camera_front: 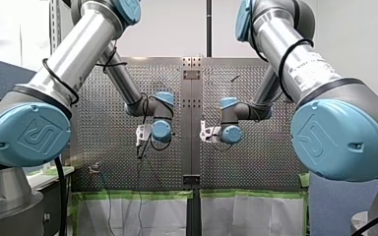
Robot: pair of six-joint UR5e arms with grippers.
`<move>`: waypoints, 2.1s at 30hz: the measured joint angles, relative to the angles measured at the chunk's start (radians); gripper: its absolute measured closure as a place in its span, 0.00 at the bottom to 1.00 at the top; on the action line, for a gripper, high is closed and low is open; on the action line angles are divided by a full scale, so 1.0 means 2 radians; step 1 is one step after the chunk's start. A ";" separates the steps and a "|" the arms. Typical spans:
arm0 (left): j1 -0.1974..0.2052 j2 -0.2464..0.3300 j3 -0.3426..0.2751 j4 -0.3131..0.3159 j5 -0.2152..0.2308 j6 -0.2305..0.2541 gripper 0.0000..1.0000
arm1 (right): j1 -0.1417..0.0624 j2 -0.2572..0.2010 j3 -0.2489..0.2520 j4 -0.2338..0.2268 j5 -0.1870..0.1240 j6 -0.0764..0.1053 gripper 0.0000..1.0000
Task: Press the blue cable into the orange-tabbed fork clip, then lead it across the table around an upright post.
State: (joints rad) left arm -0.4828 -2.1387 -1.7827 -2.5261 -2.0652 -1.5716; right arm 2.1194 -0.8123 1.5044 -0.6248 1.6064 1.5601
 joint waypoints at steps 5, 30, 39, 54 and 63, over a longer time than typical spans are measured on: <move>-0.002 0.024 0.004 -0.003 -0.012 0.000 1.00 | 0.001 -0.010 -0.001 0.005 0.000 0.000 1.00; -0.009 0.038 0.054 -0.047 -0.021 -0.005 1.00 | 0.012 -0.062 -0.025 0.032 -0.001 0.000 1.00; -0.009 0.039 0.073 -0.068 -0.022 -0.009 1.00 | 0.013 -0.084 -0.030 0.041 -0.002 0.001 1.00; -0.007 0.077 0.082 -0.075 -0.021 -0.027 1.00 | 0.018 -0.096 -0.051 0.076 -0.002 -0.002 1.00; -0.008 0.092 0.100 -0.095 -0.021 -0.027 1.00 | 0.019 -0.110 -0.059 0.095 -0.001 -0.002 1.00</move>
State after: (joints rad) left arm -0.4992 -1.9539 -1.5830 -2.7152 -2.1069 -1.6265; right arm 2.1574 -1.0331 1.3856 -0.4351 1.6041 1.5557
